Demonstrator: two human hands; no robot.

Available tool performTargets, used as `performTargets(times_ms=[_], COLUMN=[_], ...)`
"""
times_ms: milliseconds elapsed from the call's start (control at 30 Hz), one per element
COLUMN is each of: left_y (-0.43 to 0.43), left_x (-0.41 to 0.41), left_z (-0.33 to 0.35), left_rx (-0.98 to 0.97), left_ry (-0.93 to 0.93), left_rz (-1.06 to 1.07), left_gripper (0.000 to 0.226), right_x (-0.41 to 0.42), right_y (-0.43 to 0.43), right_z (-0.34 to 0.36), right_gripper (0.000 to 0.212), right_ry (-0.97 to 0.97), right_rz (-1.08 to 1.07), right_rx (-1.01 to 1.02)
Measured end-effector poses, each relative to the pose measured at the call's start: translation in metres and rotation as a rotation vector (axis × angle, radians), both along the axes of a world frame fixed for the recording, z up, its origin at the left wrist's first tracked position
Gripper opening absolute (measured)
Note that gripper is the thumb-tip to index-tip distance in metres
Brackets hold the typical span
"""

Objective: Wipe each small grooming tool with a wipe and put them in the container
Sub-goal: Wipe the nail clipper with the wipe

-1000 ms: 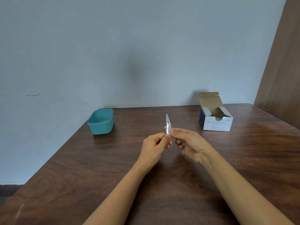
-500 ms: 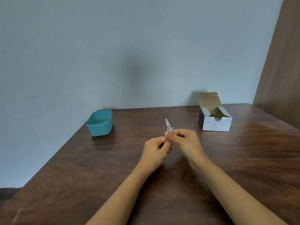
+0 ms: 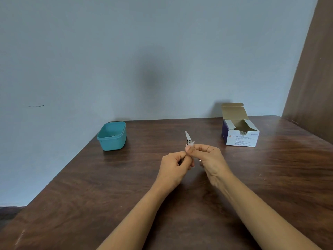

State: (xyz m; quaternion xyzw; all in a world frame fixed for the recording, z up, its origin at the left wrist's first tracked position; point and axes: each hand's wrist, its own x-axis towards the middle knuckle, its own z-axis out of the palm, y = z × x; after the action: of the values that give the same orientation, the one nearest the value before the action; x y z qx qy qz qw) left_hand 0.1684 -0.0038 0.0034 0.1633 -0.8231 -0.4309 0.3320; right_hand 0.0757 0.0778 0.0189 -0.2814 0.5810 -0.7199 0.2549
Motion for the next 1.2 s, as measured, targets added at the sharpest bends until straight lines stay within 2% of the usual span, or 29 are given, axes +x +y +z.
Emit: performTargets(times_ms=[200, 433, 567, 767, 1000, 1200], left_y=[0.004, -0.001, -0.008, -0.018, -0.020, -0.016], left_x=[-0.003, -0.001, 0.000, 0.007, 0.012, 0.011], left_z=[0.001, 0.005, 0.002, 0.010, 0.018, 0.020], left_rx=[-0.001, -0.025, -0.024, 0.158, 0.544, 0.641], left_ry=[0.004, 0.007, 0.006, -0.052, 0.060, 0.069], left_rz=[0.002, -0.006, -0.041, -0.171, -0.201, -0.235], left_gripper=[0.029, 0.030, 0.029, 0.019, 0.024, 0.026], right_x=[0.000, -0.003, -0.004, -0.008, -0.005, -0.006], right_y=[-0.004, -0.003, -0.001, 0.002, 0.006, 0.006], right_z=[-0.004, 0.003, 0.005, 0.006, 0.008, 0.007], right_gripper=[0.029, 0.020, 0.020, 0.020, 0.021, 0.016], right_ry=[0.087, -0.008, 0.032, 0.011, 0.092, 0.114], right_rz=[-0.174, 0.074, 0.138, 0.083, 0.160, 0.205], right_rx=[-0.039, 0.070, 0.077, 0.068, 0.133, 0.209])
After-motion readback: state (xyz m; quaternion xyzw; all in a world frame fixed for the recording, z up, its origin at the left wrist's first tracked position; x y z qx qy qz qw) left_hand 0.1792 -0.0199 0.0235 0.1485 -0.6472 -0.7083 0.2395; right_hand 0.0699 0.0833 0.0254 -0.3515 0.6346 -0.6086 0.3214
